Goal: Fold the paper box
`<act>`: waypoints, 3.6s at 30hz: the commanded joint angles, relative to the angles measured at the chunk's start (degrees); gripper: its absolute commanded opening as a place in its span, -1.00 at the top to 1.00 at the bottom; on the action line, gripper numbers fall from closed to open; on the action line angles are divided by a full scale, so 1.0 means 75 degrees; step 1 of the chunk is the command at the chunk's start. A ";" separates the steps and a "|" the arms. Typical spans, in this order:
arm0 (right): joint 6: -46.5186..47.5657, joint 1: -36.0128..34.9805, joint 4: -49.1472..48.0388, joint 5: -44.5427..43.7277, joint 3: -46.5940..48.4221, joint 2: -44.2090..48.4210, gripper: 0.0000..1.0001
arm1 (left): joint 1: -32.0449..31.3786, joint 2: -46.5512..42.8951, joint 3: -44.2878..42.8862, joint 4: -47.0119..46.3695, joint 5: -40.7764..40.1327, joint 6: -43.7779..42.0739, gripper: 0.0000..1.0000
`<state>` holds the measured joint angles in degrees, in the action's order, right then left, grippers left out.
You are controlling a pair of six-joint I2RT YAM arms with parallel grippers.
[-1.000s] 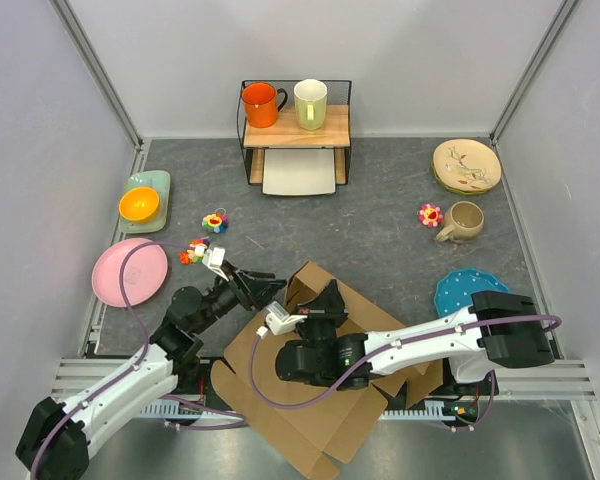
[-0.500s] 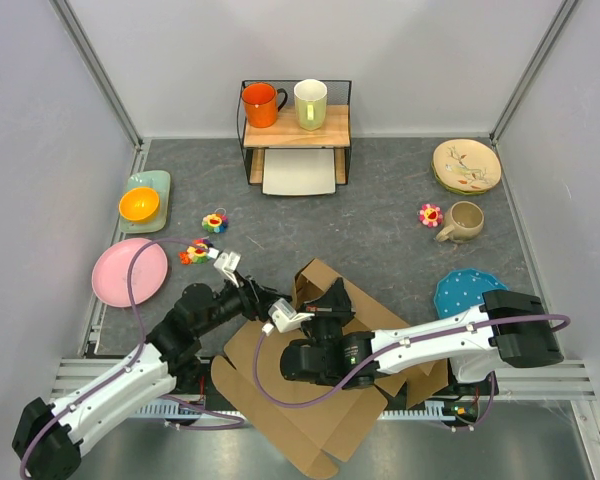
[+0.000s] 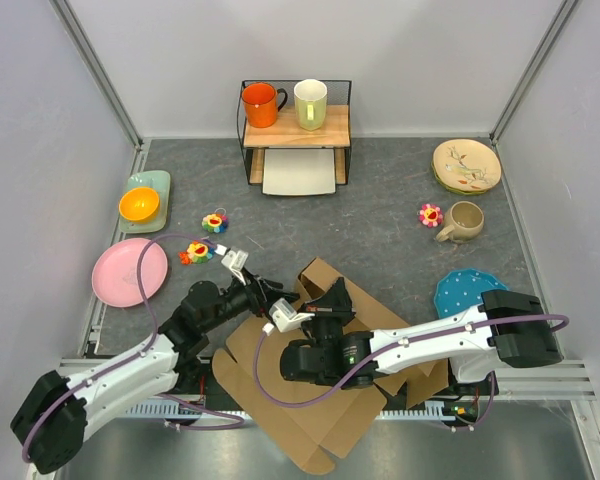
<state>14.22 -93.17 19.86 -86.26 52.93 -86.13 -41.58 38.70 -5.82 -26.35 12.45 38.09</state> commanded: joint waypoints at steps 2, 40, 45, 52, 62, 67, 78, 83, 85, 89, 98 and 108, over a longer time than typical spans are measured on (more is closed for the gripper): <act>-0.0689 -0.0211 0.0317 0.0638 0.0033 -0.0235 1.00 | -0.0010 0.0897 -0.0370 -0.1596 0.0226 -0.0824 -0.73; -0.1520 -0.0187 0.1008 0.1470 0.0185 0.0034 1.00 | -0.0104 0.4391 -0.1930 -0.4163 0.1786 -0.2628 0.60; -0.1591 -0.0152 0.1067 0.1552 0.0162 0.0081 1.00 | -0.0104 0.4379 -0.1930 -0.4057 0.1716 -0.2793 0.56; -0.1685 -0.0035 0.1091 0.1716 0.0185 0.0058 1.00 | -0.0104 0.4695 -0.2176 -0.4104 0.1727 -0.2781 -0.19; -0.1872 0.0024 0.1254 0.1681 0.0524 0.0035 1.00 | -0.0174 0.5142 -0.2399 -0.3988 0.1435 -0.2675 0.96; -0.2411 0.0012 0.1956 0.1552 0.1040 0.0139 0.51 | -0.0163 0.4686 -0.2469 -0.3203 0.1294 -0.2968 0.96; -0.2165 -0.0421 0.2391 0.1587 0.2376 0.0643 -0.92 | -0.0174 0.3841 -0.2809 -0.1176 0.0861 -0.3402 0.97; -0.2329 -0.0668 0.2438 0.1774 0.2844 0.1018 -0.96 | -0.0174 0.3501 -0.2973 -0.0531 0.0532 -0.3543 0.97; -0.2574 -0.0761 0.2438 0.1763 0.2915 0.1205 -0.96 | -0.0163 0.3372 -0.3043 -0.0181 0.0403 -0.3613 0.97; -0.3417 -0.0773 0.2427 0.1471 0.3137 0.1662 -0.96 | -0.0174 0.3114 -0.3277 0.0652 0.0040 -0.3613 0.96; -0.5072 0.0386 0.2333 0.2102 0.2893 0.2671 -0.96 | -0.0163 0.1897 -0.3303 0.2633 -0.1318 -0.2922 0.96; -0.3221 0.1172 0.0672 0.3016 0.1827 0.2296 -0.96 | -0.0174 0.1332 -0.3055 0.2915 -0.1343 -0.3308 0.97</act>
<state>-16.10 -85.06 33.47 -66.61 68.40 -68.53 -42.81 49.06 -29.61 -9.67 3.05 13.56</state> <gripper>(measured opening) 0.983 0.044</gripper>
